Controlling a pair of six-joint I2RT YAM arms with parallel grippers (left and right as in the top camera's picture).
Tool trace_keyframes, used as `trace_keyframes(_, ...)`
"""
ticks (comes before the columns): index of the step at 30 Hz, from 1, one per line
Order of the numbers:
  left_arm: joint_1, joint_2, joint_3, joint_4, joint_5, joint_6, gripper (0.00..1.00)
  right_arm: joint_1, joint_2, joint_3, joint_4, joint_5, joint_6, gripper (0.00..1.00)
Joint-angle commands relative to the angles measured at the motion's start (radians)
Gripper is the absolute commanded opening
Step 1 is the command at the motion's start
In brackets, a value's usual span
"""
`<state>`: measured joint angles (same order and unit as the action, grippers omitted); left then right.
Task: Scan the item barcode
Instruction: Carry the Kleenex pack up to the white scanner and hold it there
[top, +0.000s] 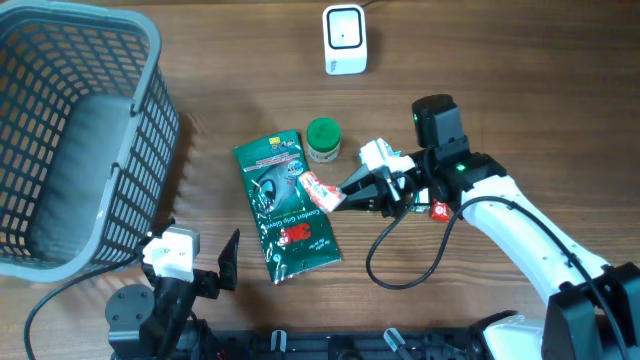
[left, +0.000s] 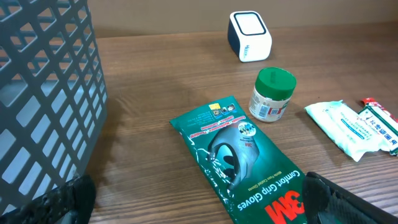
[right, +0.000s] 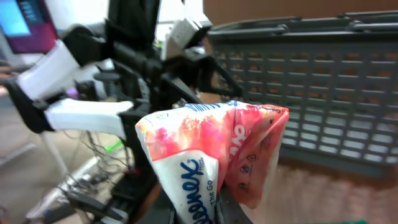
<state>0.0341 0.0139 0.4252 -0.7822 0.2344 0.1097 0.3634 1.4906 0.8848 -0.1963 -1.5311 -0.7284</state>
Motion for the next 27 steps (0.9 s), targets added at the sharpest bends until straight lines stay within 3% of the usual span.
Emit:
trace_keyframes(1,-0.006,-0.006,-0.007,0.002,0.012,-0.014,1.0,0.002,0.002,-0.008,0.049,-0.091,0.235,0.04)
trace_keyframes(3,-0.006,-0.006,-0.007,0.002,0.012,-0.014,1.0,0.002,0.002,-0.008,0.133,-0.088,0.502,0.04)
trace_keyframes(6,-0.006,-0.006,-0.007,0.002,0.012,-0.014,1.0,0.002,0.002,-0.008,0.303,0.097,1.174,0.04)
trace_keyframes(7,-0.006,-0.006,-0.007,0.002,0.012,-0.014,1.0,0.002,0.002,-0.008,0.331,0.184,1.464,0.04)
trace_keyframes(11,-0.006,-0.006,-0.007,0.002,0.012,-0.014,1.0,0.002,0.002,-0.008,0.415,0.437,2.185,0.04)
trace_keyframes(15,-0.006,-0.006,-0.007,0.002,0.012,-0.014,1.0,0.002,0.008,-0.008,0.607,0.659,2.546,0.04)
trace_keyframes(19,-0.006,-0.006,-0.007,0.002,0.012,-0.014,1.0,0.002,0.059,-0.008,0.655,0.903,2.8,0.04)
trace_keyframes(23,-0.006,-0.006,-0.007,0.002,0.012,-0.014,1.0,-0.002,0.204,0.056,0.859,1.044,2.8,0.05)
trace_keyframes(27,-0.006,-0.006,-0.007,0.002,0.012,-0.014,1.0,-0.016,0.457,0.354,0.827,0.996,2.8,0.05)
